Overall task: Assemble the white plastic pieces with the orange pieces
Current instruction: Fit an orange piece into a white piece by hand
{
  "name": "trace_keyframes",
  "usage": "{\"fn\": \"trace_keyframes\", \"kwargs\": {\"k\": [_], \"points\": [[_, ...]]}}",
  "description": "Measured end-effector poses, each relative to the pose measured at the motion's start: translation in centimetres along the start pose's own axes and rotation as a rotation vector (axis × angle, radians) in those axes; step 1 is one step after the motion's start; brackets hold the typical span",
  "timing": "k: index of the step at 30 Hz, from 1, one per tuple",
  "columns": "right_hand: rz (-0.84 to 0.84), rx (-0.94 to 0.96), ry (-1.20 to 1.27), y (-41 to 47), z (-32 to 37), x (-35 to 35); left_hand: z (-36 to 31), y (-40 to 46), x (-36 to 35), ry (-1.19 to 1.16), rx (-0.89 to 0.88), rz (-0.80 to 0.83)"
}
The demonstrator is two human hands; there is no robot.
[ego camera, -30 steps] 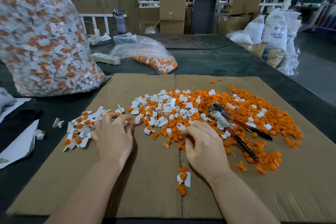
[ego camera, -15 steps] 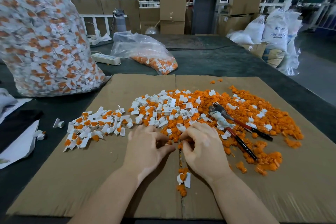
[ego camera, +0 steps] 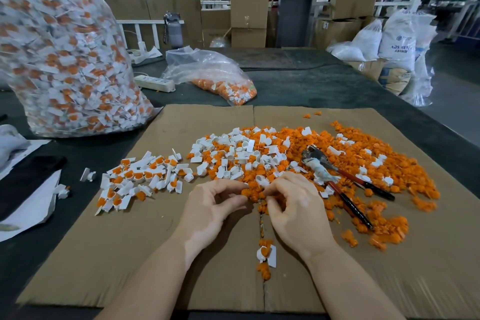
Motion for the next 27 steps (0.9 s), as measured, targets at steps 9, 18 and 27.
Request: {"fn": "trace_keyframes", "kwargs": {"k": [9,18,27], "points": [[0.013,-0.001,-0.018,-0.05,0.16,0.01,-0.03,-0.23,0.15,-0.036,0.000,-0.015],[0.032,0.030,-0.019,-0.04,0.66,0.14,-0.26,-0.22,0.16,-0.008,-0.020,-0.036],[0.032,0.039,-0.004,-0.07,0.65,0.07,0.16,-0.18,0.05,-0.057,-0.009,-0.023]]}}
Point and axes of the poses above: each hand's wrist, its own y-axis towards the middle knuckle, its own x-axis out of the back of the hand, z = x × y, the point moved 6 cm from there along y, towards the middle knuckle, and after that the axes turned 9 degrees about y, right-handed, at the moved point
